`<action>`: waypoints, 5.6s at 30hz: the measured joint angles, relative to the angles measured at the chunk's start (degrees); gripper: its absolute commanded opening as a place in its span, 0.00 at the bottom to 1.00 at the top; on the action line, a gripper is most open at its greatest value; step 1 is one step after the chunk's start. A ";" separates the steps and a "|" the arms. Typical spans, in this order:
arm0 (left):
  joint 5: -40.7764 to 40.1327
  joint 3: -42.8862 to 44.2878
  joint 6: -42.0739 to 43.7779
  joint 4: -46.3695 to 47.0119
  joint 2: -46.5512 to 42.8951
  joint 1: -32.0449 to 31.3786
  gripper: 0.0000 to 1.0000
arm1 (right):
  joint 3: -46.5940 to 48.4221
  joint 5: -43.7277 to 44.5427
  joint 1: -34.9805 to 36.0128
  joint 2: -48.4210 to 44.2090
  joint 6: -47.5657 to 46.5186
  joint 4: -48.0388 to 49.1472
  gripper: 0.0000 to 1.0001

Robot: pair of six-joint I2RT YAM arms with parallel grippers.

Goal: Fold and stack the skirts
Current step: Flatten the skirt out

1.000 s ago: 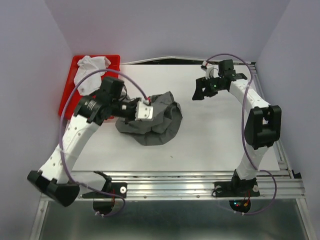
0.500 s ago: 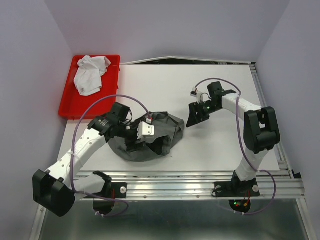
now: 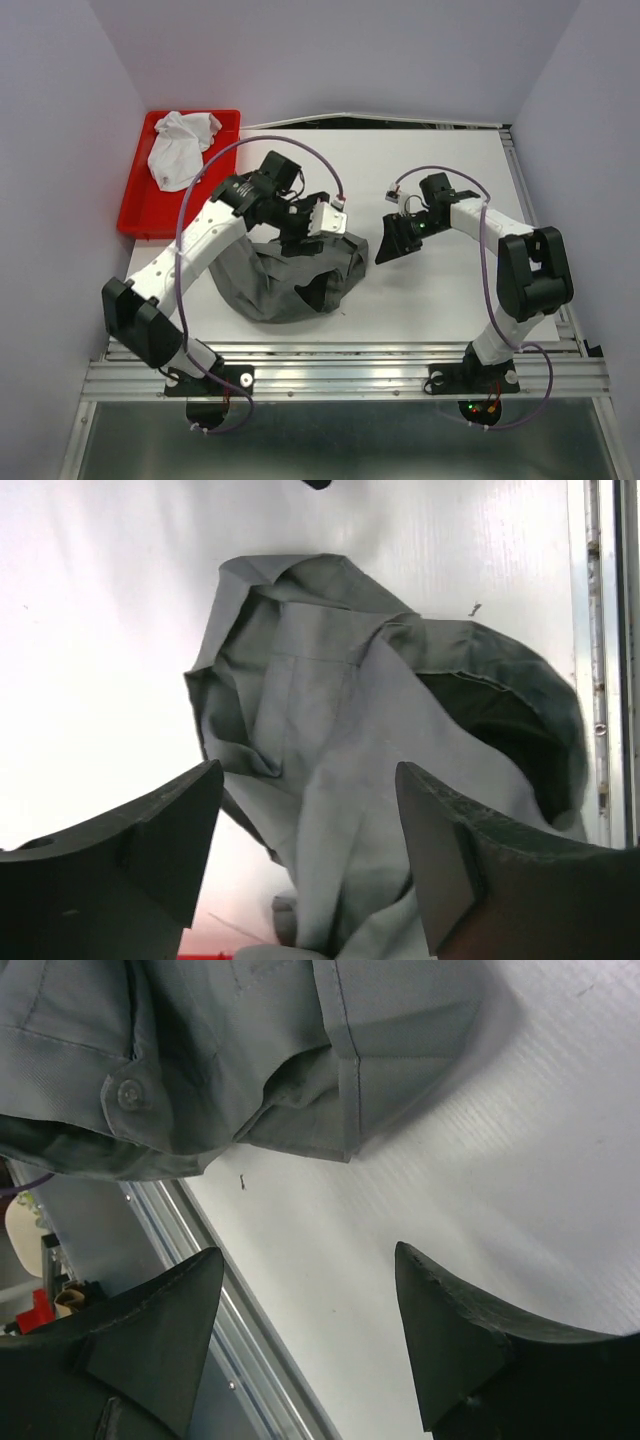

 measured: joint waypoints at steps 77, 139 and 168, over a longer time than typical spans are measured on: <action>22.82 17.81 1.68 -3.74 -2.16 15.23 0.00 | -14.21 5.51 -4.46 -14.80 -24.98 19.04 1.00; 14.97 8.57 -35.15 48.76 -4.13 22.60 0.00 | 51.91 27.98 -6.23 -7.04 -38.18 -10.01 0.01; 10.73 3.41 -52.48 58.25 -4.00 25.70 0.00 | 58.07 32.15 -3.65 -3.13 -31.41 -10.36 0.01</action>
